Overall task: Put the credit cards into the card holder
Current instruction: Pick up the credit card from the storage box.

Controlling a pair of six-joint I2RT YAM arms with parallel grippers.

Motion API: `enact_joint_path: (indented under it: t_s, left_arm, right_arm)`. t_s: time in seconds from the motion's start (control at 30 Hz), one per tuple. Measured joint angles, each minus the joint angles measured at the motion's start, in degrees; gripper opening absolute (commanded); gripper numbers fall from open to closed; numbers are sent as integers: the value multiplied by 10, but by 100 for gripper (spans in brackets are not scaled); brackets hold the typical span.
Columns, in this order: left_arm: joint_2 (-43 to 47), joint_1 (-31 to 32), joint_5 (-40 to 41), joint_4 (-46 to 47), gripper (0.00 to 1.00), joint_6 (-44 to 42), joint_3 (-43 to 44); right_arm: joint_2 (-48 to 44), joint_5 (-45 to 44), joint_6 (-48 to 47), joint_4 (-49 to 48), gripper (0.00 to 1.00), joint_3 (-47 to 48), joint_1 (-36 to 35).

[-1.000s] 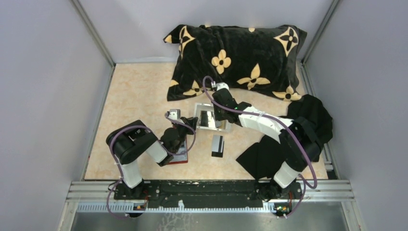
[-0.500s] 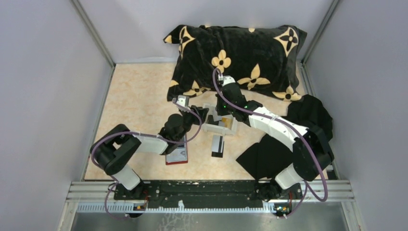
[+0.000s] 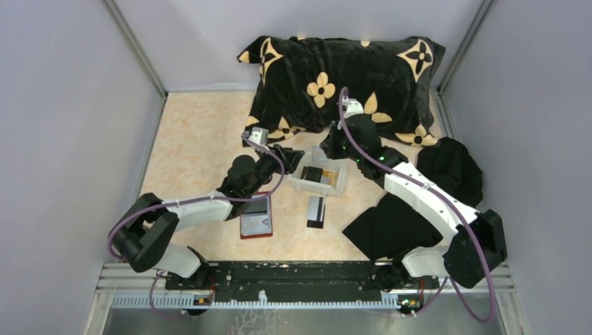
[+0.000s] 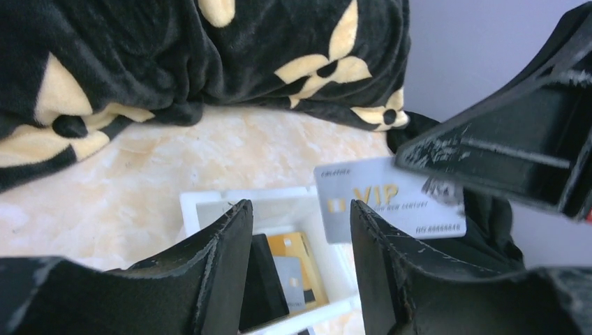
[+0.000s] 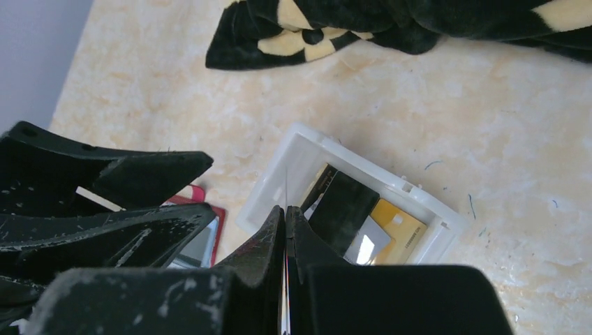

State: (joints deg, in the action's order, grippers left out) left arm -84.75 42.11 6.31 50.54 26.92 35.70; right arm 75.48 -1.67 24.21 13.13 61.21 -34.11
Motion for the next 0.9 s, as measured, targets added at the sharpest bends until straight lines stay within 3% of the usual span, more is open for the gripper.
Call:
enact_joint_path:
  t_s: [0.13, 0.37, 0.6, 0.9]
  left_arm:
    - [33, -26, -50, 10, 62, 38, -46]
    - [15, -57, -182, 54, 64, 107, -60]
    - [-66, -88, -302, 151, 63, 196, -61]
    - [-173, -136, -399, 312, 56, 324, -61]
  right_arm:
    - [-42, 39, 22, -17, 0, -32, 32]
    - [-74, 132, 76, -65, 0, -88, 72]
    - [-75, 214, 120, -111, 0, -117, 83]
    - [-75, 263, 148, -150, 0, -137, 89]
